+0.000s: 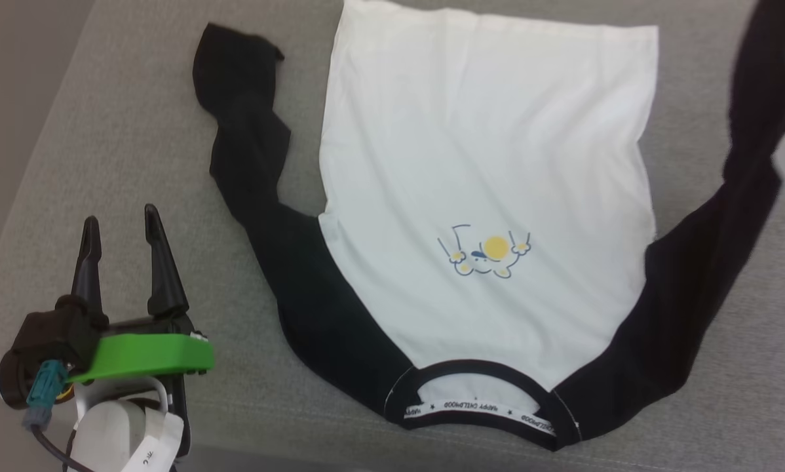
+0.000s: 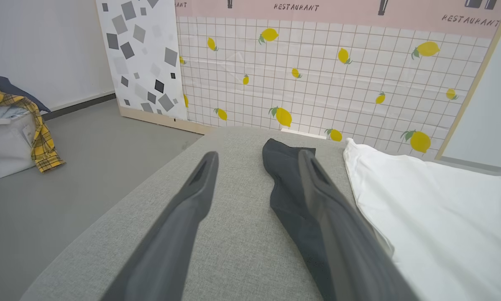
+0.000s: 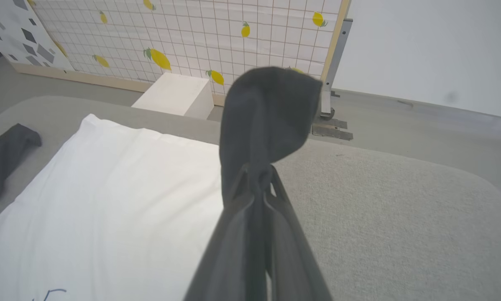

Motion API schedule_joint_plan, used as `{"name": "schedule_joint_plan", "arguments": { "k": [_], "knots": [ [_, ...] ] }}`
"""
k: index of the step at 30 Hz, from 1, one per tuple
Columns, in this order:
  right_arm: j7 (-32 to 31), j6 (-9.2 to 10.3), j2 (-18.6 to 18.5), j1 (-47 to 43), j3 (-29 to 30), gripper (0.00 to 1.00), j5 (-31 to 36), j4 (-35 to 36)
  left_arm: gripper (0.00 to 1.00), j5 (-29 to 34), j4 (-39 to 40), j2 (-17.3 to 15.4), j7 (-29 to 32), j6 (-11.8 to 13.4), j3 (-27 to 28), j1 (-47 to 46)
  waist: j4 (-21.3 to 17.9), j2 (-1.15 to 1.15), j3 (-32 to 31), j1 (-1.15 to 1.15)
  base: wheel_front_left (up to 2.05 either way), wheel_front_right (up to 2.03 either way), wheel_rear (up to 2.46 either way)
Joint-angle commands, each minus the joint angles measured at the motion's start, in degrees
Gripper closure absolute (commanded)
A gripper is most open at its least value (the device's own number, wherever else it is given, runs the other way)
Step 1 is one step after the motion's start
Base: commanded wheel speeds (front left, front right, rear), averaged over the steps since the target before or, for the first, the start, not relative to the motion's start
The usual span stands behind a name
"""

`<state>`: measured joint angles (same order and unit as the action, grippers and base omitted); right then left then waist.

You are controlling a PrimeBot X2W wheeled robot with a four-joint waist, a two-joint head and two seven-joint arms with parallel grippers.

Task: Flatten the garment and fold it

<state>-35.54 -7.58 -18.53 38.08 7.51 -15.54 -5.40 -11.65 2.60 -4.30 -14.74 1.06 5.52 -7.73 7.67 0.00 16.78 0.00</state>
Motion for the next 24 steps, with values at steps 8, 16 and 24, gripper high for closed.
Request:
{"name": "schedule_joint_plan", "arguments": {
  "k": [8,16,24],
  "knots": [
    [-6.12,0.09,3.47,-6.32,-16.19,1.00,-4.92,8.33,0.00,0.56,0.02,0.46,-0.26,-0.79,0.25,2.06,-2.78,0.00,-6.21,0.00,0.00,0.00,0.00],
    [-4.23,0.09,8.32,-7.01,-29.47,1.00,-6.22,-0.74,0.00,0.14,-0.83,0.75,-0.26,-1.14,-0.44,2.26,0.19,0.00,-5.58,0.00,0.00,0.00,0.00],
    [2.08,0.09,13.76,-6.01,-42.14,1.00,-6.26,-17.90,0.00,-0.16,-2.26,1.00,-0.26,-1.19,-0.85,2.12,2.46,0.00,-4.72,0.00,0.00,0.00,0.00]
  ]
}}
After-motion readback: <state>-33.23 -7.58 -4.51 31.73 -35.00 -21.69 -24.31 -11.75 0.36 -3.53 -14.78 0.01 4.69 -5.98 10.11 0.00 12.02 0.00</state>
